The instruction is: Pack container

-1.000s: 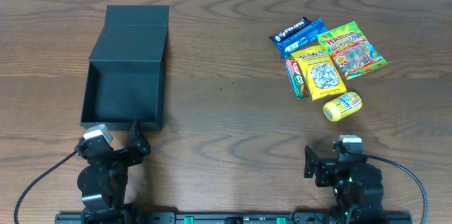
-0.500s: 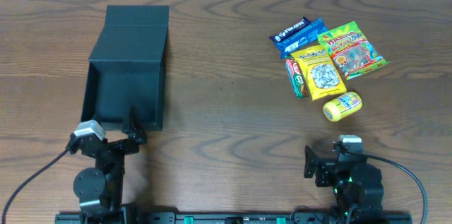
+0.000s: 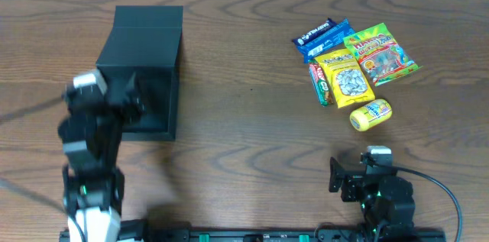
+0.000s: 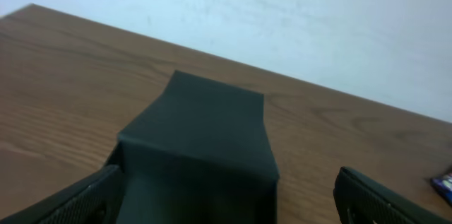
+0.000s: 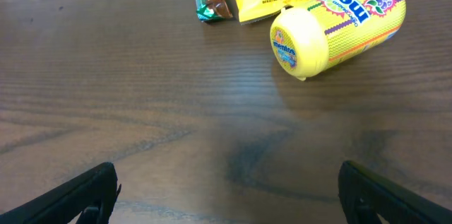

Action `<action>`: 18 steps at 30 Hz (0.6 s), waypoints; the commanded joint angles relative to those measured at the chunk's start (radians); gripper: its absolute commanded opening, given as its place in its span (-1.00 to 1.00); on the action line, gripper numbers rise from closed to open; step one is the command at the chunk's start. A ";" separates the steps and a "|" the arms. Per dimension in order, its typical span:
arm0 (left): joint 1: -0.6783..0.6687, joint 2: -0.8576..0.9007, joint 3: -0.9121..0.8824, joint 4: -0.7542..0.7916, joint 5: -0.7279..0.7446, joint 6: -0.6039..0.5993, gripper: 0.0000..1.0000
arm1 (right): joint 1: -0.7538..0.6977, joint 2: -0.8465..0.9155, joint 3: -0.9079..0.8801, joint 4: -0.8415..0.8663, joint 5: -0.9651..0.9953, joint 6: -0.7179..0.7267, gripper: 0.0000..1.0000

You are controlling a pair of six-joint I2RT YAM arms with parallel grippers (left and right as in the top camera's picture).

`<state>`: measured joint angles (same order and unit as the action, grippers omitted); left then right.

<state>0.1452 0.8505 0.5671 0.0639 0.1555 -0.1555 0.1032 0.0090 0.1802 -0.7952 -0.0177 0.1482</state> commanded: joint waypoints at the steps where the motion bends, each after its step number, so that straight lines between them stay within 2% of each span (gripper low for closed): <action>1: -0.037 0.154 0.109 0.000 0.013 0.030 0.91 | 0.001 0.000 -0.005 -0.001 0.011 -0.011 0.98; 8: -0.210 0.438 0.257 -0.010 -0.056 0.139 0.91 | 0.001 0.000 -0.005 -0.001 0.011 -0.011 0.99; 13: -0.256 0.554 0.261 -0.006 -0.001 0.116 0.91 | 0.001 0.000 -0.005 -0.001 0.011 -0.011 0.99; 18: -0.257 0.580 0.261 -0.007 0.025 0.091 0.92 | 0.001 0.000 -0.005 -0.001 0.011 -0.011 0.98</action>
<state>-0.1097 1.4292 0.8124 0.0532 0.1585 -0.0525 0.1032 0.0113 0.1802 -0.7952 -0.0177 0.1482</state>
